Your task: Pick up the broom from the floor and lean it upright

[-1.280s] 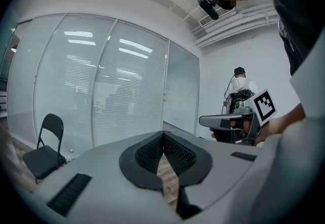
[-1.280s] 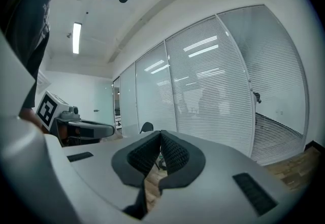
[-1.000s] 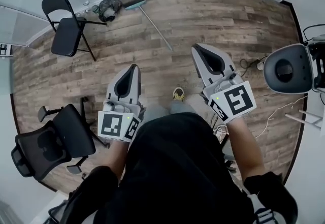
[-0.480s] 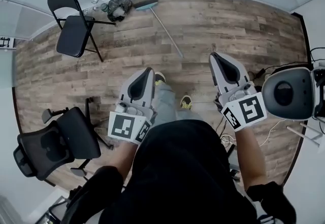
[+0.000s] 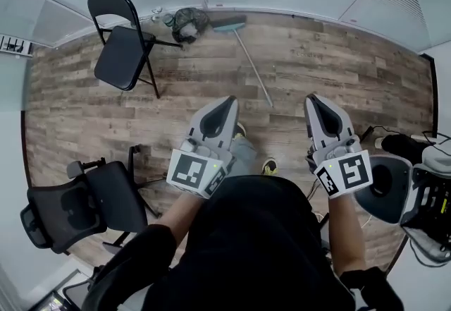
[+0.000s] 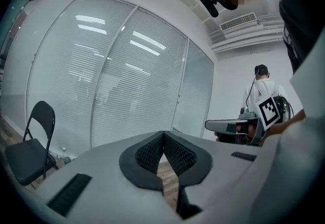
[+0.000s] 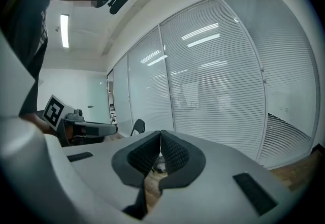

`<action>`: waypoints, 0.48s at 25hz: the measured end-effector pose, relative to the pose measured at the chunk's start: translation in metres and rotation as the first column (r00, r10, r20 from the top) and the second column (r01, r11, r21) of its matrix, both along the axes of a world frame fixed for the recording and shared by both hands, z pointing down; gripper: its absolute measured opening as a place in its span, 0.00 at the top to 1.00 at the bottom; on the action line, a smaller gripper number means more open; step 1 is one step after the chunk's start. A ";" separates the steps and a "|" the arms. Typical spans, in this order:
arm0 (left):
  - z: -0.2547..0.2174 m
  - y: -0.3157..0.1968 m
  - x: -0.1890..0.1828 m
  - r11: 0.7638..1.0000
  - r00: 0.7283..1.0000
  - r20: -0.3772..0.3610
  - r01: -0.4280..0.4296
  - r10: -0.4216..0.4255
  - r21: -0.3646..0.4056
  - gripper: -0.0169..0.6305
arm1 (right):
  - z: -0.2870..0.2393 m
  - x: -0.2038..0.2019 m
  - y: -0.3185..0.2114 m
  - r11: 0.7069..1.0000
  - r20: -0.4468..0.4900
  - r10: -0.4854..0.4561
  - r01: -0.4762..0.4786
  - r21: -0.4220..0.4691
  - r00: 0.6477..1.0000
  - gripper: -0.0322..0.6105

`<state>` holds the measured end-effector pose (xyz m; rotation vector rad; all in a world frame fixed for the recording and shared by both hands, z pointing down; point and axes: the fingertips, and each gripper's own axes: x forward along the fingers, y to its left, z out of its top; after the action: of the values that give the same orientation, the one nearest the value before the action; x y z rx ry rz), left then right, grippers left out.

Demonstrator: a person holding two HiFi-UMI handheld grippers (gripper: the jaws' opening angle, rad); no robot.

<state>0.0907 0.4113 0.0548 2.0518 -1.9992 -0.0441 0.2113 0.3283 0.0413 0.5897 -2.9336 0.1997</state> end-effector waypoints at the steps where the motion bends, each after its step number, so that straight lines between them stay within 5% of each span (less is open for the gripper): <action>1: -0.001 -0.003 -0.007 1.000 1.000 0.001 -0.005 0.005 0.004 0.94 | -0.001 -0.008 -0.002 1.000 -0.001 -0.001 0.001 0.004 1.000 0.92; 12: 0.000 -0.033 -0.085 1.000 1.000 -0.007 -0.014 0.014 0.008 0.94 | 0.001 -0.087 -0.037 1.000 -0.015 0.025 -0.025 0.010 1.000 0.92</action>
<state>0.0058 0.3786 0.0545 2.0669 -1.9832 -0.0565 0.1247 0.2910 0.0422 0.6265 -2.9155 0.1830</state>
